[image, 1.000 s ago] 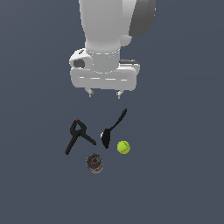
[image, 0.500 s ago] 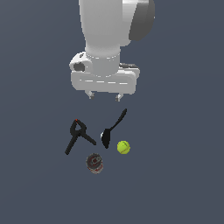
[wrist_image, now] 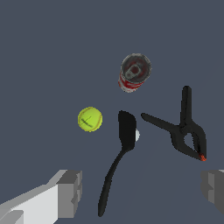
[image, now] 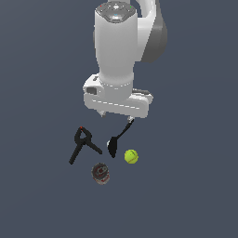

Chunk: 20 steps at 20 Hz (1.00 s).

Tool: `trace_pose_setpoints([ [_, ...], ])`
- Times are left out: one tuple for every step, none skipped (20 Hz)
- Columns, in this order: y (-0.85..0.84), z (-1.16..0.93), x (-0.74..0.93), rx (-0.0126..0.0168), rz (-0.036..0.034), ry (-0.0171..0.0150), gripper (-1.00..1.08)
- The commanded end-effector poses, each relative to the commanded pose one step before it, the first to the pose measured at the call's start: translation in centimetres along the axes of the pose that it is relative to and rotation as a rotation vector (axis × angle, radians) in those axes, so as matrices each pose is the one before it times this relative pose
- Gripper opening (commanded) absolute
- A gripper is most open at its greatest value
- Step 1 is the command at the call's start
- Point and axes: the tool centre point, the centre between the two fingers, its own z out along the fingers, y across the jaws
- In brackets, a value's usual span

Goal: Pick up a designated object from a clutter of objects.

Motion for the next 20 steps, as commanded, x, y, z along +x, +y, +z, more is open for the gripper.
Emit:
trace_pose_setpoints([
  [-0.873,1.739,0.606,0.0015,0.04789,-0.00334,1.0],
  [-0.394,0.781,0.238,0.0006,0.02155,-0.0013,1.0],
  [-0.401,0.796,0.217,0.00054,0.02175,-0.00132,1.0],
  [-0.402,0.805,0.195,0.00048,0.02177,-0.00133,1.0],
  [-0.403,0.814,0.173,0.00041,0.0218,-0.00133,1.0],
  [-0.402,0.822,0.15,0.00035,0.02183,-0.00133,1.0],
  [-0.401,0.83,0.128,0.00028,0.02185,-0.00133,1.0],
  [-0.399,0.838,0.105,0.00022,0.02187,-0.00133,1.0],
  [-0.396,0.845,0.083,0.00016,0.02188,-0.00132,1.0],
  [-0.391,0.853,0.061,0.00009,0.02192,-0.00131,1.0],
  [-0.383,0.855,0.039,0.00003,0.02183,-0.00129,1.0],
  [-0.36,0.825,0.017,-0.00003,0.02091,-0.00122,1.0],
  [-0.335,0.786,-0.002,-0.00008,0.01979,-0.00114,1.0],
  [-0.309,0.746,-0.018,-0.00012,0.01868,-0.00106,1.0],
  [-0.285,0.705,-0.031,-0.00016,0.01755,-0.00098,1.0],
  [-0.26,0.663,-0.04,-0.00018,0.01645,-0.0009,1.0],
  [-0.237,0.62,-0.048,-0.0002,0.01531,-0.00083,1.0],
  [-0.214,0.577,-0.053,-0.00021,0.01418,-0.00075,1.0],
  [-0.192,0.533,-0.056,-0.00022,0.01306,-0.00068,1.0],
  [-0.172,0.488,-0.057,-0.00021,0.01192,-0.00061,1.0],
])
